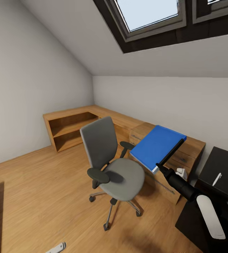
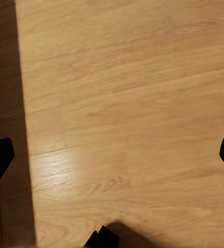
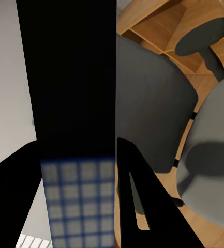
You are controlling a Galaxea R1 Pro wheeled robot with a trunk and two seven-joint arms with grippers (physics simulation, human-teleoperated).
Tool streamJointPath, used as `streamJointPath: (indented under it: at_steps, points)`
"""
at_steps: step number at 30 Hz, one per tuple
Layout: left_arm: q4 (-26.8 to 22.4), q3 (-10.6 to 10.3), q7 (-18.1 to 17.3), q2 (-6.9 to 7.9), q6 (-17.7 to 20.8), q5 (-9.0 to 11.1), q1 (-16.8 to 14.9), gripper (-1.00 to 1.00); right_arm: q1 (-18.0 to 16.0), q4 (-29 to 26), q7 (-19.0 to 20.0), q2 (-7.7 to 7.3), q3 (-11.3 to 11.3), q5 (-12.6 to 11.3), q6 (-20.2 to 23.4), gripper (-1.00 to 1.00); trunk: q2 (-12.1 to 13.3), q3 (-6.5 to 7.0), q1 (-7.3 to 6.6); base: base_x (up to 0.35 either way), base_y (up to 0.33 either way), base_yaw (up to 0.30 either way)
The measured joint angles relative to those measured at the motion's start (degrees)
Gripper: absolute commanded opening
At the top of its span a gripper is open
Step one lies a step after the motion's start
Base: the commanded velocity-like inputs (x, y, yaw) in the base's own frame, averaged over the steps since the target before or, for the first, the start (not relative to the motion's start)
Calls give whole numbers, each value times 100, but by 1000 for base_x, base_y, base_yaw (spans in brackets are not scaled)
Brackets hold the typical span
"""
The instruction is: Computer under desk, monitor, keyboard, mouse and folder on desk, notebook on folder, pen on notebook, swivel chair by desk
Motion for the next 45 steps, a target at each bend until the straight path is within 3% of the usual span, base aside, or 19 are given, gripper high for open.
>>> streamJointPath:
  at_steps: [23,31,45]
  points:
    - [122,1,-14,-9,0,0,0,100,0,8,0,-9,-58,8,-2,-100,923,413,-505,0,0,-257]
    - [139,1,-11,-9,-6,0,0,100,1,11,0,-9,-320,12,-1,-100,924,414,-506,0,0,-270]
    - [141,-9,-9,-9,-9,-6,0,100,1,18,0,-4,-352,12,-3,-100,924,414,-506,0,0,-279]
